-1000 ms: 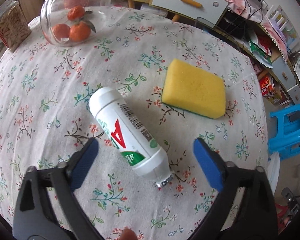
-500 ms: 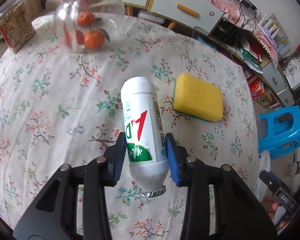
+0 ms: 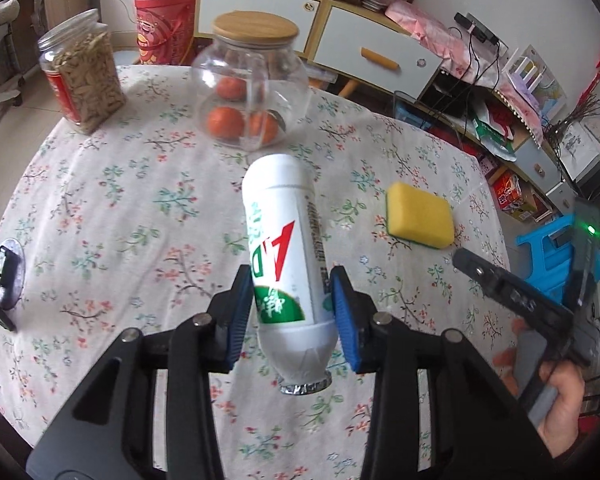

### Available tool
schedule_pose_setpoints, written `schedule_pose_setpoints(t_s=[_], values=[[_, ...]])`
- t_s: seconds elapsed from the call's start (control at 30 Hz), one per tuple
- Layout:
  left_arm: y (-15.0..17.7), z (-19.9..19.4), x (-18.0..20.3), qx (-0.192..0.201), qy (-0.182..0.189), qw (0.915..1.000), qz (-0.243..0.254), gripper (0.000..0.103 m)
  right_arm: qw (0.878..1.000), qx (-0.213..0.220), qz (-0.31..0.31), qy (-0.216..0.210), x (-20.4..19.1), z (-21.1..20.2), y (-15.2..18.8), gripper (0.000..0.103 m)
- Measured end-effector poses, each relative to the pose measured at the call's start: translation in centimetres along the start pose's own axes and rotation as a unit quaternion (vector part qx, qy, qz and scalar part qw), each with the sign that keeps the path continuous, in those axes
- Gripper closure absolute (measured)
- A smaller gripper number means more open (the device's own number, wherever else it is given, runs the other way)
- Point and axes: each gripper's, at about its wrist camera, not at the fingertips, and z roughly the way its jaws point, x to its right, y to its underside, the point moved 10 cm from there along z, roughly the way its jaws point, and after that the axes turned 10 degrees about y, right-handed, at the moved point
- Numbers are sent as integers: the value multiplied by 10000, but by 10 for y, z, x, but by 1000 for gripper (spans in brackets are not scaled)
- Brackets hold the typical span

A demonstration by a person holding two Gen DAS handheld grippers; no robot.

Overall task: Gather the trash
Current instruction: 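Grasp the white AD bottle with the left tool while the right tool grasps the yellow sponge, then carry the AD bottle and yellow sponge over the white bucket and open both tools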

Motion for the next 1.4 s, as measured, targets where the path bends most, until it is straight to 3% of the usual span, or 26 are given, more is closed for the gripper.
schedule_pose_setpoints(t_s=[0.13,0.5,0.67,0.7,0.73,0.77,1.07,1.4], values=[[1,-8,-13,29,37,10000,-61,62,9999,31,-53,130,-26,20,-11,1],[3,-23,-39,121,-36,9998,-145,62,9988,26,-178,463,-48,62,-24,1],[7,-25,-43,98,-88,9998,-134,62,9992,-166,-105,336,-49,71,-20,3],[7,-25,-43,90,-95,9998,-118,62,9994,-197,-91,269,-48,69,-18,6],[7,-24,-43,79,-99,9999,-103,62,9994,-201,-100,248,-47,68,-17,16],[7,-24,-42,68,-103,9999,-84,62,9994,-211,-139,249,-45,65,-16,17],[15,-21,-25,20,-64,9999,118,62,9996,-257,-91,48,-11,23,2,19],[33,-20,15,-50,139,9992,379,62,9996,-212,-93,166,52,-33,26,19]])
